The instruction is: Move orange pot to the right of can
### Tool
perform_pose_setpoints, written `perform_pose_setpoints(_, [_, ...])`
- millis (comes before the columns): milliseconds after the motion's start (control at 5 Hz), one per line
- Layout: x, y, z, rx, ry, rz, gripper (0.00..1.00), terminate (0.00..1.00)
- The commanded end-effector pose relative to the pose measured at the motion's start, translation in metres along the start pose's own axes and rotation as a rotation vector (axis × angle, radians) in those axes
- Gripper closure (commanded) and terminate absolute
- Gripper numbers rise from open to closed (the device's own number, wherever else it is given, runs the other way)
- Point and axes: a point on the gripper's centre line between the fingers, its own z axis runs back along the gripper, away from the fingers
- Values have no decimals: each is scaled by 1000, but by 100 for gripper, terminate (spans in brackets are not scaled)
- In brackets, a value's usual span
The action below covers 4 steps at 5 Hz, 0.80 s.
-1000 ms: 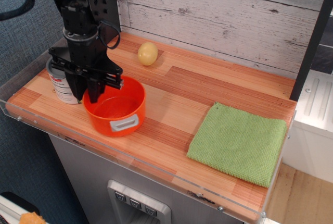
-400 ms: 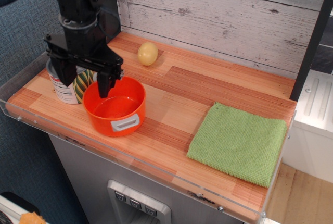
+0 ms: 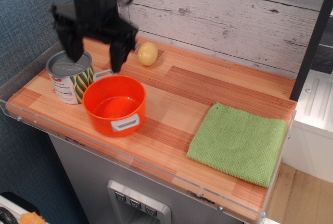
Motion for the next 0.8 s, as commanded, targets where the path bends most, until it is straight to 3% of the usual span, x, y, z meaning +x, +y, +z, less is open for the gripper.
perform_pose_setpoints(0, [32,20,28,-26,-73,52,0,0])
perform_pose_setpoints(200, [59,23,28,-100,-123,71,0,0])
perform_pose_setpoints(400, [90,15,28,-101,-116,78,0,0])
perform_pose_setpoints(600, [100,25,29,-103,-140,104,0,0])
